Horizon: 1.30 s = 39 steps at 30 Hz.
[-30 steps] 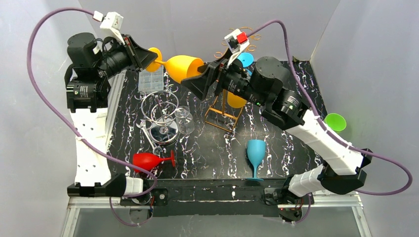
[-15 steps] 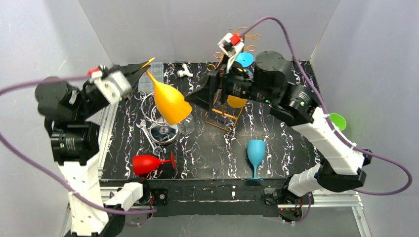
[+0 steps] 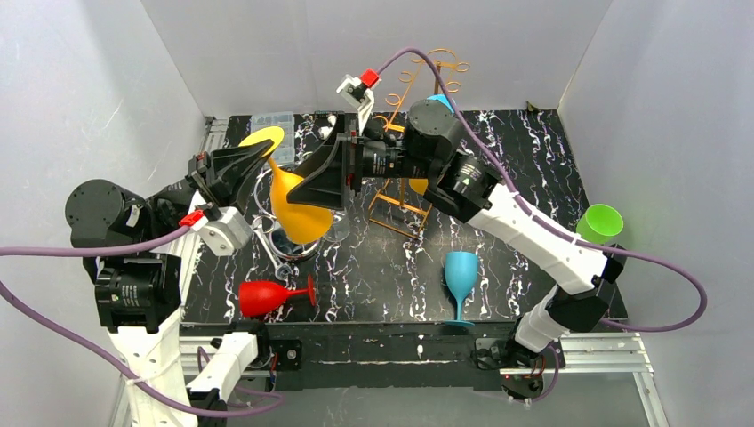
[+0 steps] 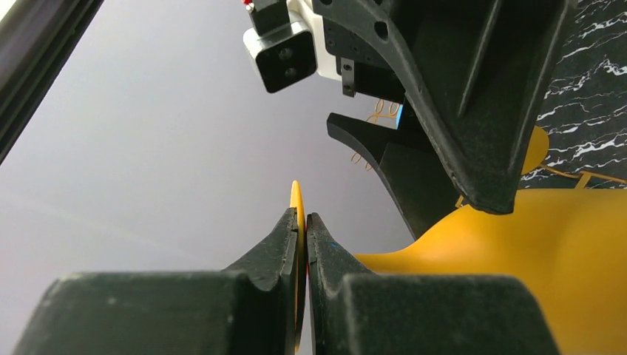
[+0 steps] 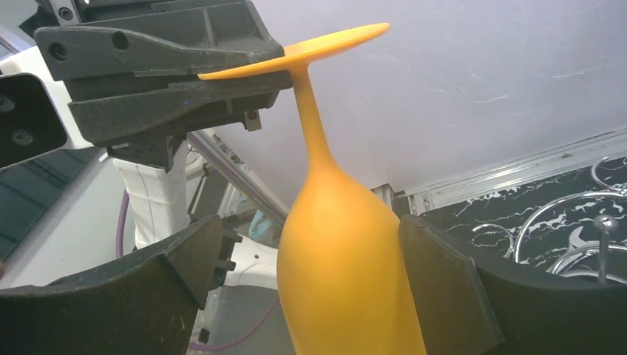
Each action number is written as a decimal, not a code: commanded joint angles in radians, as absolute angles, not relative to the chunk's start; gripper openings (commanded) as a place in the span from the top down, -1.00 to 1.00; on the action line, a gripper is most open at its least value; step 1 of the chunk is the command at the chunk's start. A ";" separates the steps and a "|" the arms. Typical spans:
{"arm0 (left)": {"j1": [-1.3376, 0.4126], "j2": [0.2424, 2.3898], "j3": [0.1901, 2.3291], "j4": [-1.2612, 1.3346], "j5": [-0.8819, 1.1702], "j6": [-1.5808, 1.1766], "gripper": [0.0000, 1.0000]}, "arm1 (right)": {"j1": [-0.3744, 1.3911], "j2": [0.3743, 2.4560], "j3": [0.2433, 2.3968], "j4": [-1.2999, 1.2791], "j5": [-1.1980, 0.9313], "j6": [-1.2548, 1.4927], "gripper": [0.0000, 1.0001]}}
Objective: Place the wine glass upside down on the wine glass rack
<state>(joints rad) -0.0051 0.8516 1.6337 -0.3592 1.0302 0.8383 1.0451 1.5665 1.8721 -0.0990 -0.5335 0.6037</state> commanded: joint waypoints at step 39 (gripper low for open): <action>-0.006 0.922 1.780 -0.333 0.815 0.593 -0.97 | 1.029 1.497 1.841 -0.089 -0.321 0.383 -0.12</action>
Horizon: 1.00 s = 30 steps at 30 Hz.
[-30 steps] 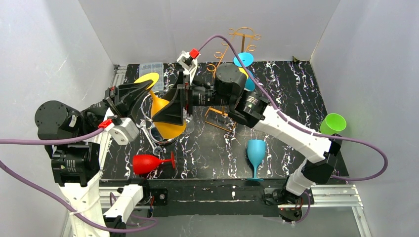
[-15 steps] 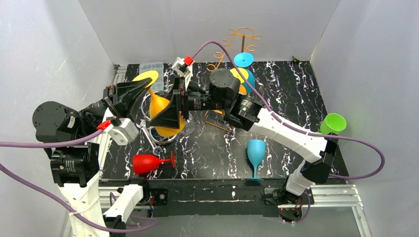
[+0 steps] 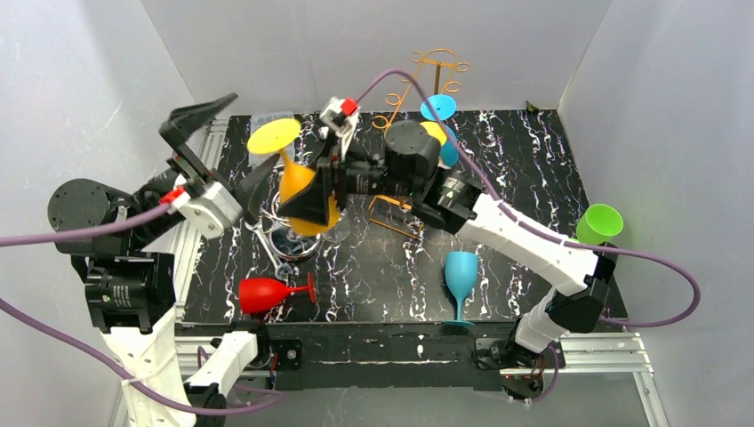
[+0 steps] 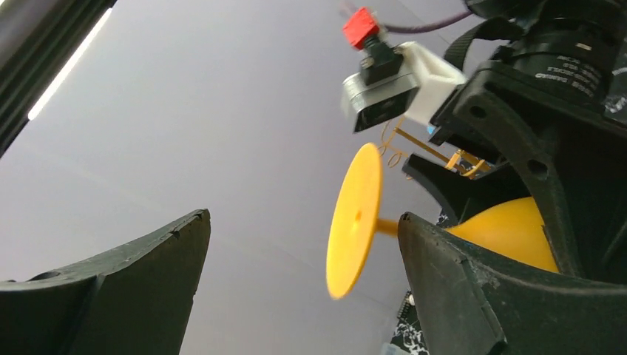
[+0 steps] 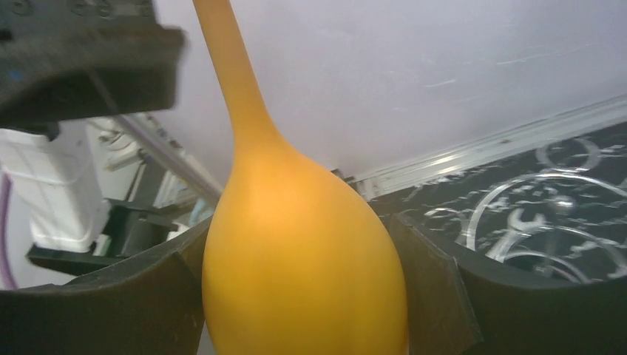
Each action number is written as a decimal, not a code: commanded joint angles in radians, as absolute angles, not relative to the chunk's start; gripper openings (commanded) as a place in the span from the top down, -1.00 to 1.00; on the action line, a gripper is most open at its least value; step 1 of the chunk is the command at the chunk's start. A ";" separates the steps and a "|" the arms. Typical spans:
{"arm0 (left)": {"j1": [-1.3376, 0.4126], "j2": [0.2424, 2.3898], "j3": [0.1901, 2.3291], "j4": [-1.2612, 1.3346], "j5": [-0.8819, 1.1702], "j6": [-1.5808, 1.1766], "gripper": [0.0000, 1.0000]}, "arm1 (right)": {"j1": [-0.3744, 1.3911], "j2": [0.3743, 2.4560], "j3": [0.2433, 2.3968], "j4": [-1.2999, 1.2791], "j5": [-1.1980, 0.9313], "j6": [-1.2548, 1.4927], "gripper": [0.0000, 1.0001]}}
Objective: Place the wine glass upside down on the wine glass rack
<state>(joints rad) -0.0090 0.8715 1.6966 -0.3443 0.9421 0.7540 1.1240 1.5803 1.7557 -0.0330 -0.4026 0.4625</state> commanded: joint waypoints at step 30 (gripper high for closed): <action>-0.006 1.029 1.901 -0.464 0.590 0.311 -0.99 | 0.125 1.364 1.379 0.300 0.082 0.108 0.00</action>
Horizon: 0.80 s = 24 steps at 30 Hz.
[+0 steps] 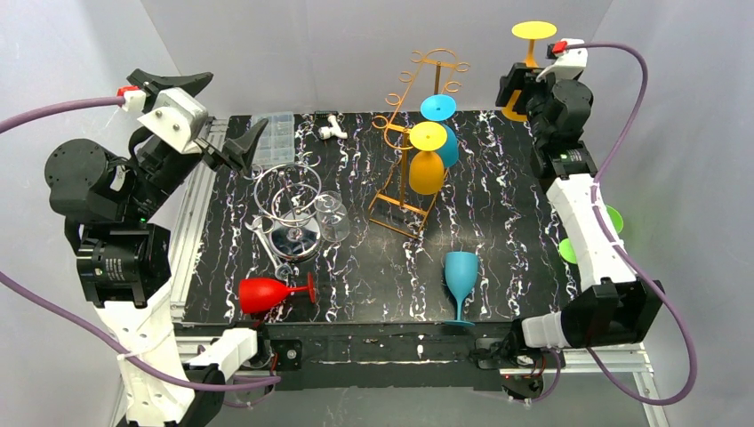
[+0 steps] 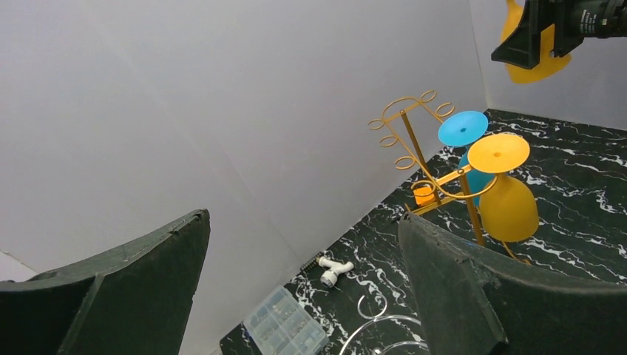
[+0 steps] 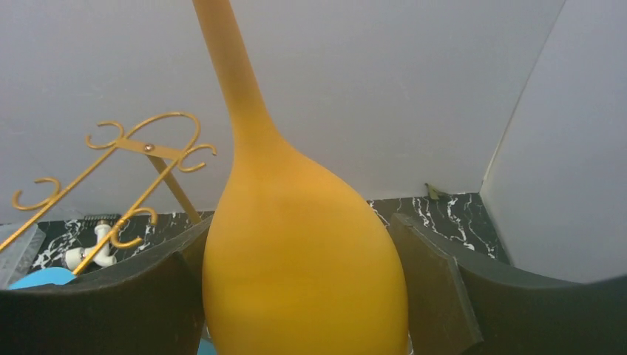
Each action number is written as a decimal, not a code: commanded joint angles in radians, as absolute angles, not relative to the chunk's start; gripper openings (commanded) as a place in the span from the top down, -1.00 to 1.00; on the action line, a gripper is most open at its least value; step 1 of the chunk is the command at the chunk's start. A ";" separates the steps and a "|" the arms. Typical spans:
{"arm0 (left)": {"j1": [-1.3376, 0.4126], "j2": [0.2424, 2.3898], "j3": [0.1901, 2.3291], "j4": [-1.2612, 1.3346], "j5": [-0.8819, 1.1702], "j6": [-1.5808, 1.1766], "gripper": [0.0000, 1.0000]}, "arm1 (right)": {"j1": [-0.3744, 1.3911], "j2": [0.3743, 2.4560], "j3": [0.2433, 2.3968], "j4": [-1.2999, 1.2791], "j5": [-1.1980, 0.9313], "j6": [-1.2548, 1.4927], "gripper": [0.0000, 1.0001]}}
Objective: Place the wine glass upside down on the wine glass rack
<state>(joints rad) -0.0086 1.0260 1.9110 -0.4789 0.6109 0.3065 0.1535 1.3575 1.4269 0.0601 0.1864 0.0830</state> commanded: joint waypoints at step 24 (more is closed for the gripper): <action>-0.006 1.215 1.930 -0.462 0.587 0.303 -0.99 | 0.112 1.849 1.454 0.619 -0.094 0.018 0.13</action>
<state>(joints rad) -0.0086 1.2263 1.9064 -0.4580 0.5793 0.2958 0.1123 1.8526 1.4139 0.5102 -0.0574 0.0196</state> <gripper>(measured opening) 0.994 0.852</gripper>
